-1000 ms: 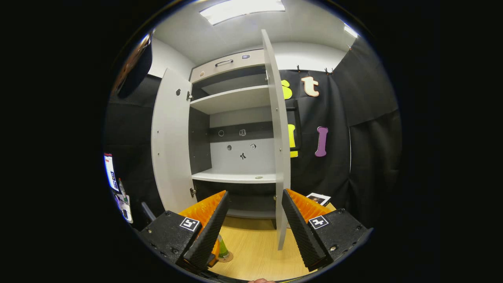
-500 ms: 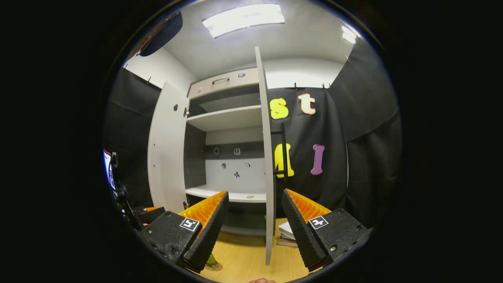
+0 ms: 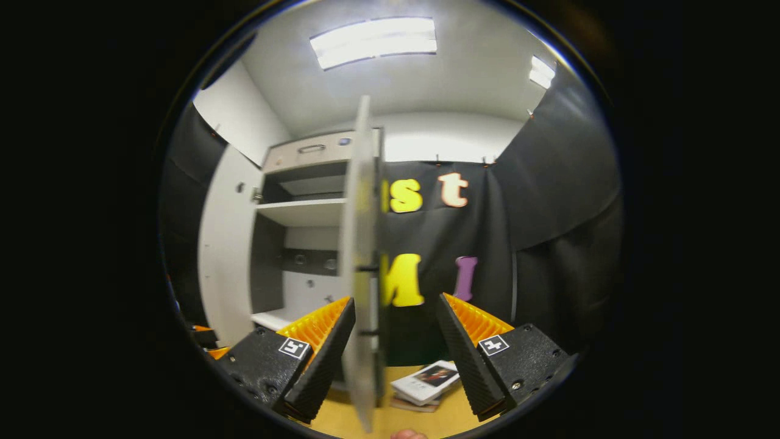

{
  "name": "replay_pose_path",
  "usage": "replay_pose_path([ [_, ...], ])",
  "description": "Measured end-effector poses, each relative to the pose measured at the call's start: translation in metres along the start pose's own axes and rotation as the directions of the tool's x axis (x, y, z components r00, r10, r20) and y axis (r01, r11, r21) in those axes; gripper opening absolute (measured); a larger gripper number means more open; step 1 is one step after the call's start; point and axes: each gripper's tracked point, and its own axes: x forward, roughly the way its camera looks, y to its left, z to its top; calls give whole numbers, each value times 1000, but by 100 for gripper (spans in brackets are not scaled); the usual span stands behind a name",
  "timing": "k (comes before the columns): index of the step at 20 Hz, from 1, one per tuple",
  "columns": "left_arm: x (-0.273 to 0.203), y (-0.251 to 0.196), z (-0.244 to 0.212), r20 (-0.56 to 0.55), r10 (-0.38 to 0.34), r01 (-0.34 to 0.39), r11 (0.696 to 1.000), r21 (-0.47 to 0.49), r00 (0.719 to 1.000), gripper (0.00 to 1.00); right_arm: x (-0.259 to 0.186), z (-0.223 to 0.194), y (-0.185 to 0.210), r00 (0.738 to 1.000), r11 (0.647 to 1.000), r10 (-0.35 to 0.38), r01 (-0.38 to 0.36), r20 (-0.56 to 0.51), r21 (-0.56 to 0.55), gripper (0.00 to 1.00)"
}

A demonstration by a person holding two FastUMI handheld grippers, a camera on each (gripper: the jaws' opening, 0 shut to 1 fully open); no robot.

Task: Grasp the bottle in the cabinet with the left hand and place it on the coaster, then close the right door with the right hand and the left door with the left hand.

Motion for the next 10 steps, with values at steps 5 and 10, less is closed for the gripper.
replay_pose_path([
  [5,-7,25,-8,-29,57,-57,998,-5,998,93,53,6,-25,1000,1000,-24,24,0,0,82],
  [10,-10,34,-14,-47,73,-72,997,17,996,94,91,-9,-32,997,1000,3,-2,-74,19,82],
])
